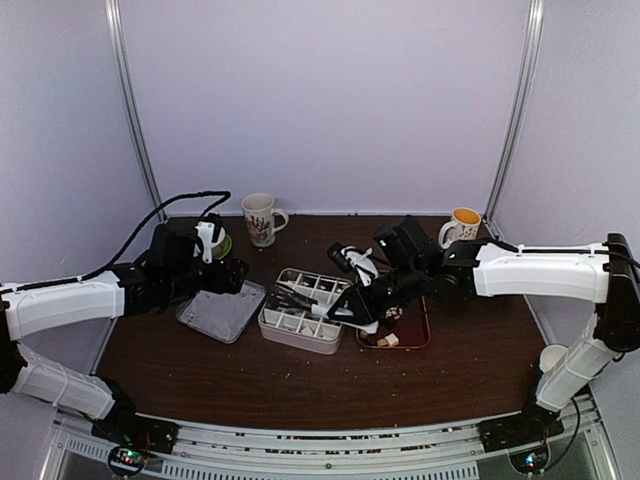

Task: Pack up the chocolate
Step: Place the fake chocolate in the empty pocket of the box.

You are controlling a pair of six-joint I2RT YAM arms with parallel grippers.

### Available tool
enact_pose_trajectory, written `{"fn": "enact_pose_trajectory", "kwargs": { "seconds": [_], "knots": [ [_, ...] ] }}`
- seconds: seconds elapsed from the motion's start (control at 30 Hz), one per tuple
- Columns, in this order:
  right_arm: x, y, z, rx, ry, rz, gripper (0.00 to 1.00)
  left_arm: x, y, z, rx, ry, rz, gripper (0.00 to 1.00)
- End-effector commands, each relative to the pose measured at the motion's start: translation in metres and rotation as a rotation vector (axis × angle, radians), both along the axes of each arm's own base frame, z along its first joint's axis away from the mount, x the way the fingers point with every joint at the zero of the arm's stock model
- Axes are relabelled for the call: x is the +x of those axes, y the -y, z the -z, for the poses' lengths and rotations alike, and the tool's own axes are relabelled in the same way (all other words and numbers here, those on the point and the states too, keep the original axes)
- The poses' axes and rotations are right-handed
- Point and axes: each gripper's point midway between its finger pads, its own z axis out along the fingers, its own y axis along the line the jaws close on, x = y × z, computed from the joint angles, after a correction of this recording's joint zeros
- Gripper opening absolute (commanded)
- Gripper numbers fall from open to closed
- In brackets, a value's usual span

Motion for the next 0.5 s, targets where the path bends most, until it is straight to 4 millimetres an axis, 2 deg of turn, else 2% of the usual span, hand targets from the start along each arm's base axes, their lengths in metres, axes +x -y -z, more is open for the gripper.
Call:
{"fn": "enact_pose_trajectory", "kwargs": {
  "seconds": [0.0,0.47],
  "knots": [
    [0.012,-0.018,-0.021,0.061,0.067,0.002,0.13,0.001,-0.006,-0.002,0.010,0.021,-0.016,0.95],
    [0.013,-0.027,0.002,0.010,0.050,-0.006,0.14,0.001,-0.008,0.001,0.012,0.015,-0.021,0.95]
  ]
}}
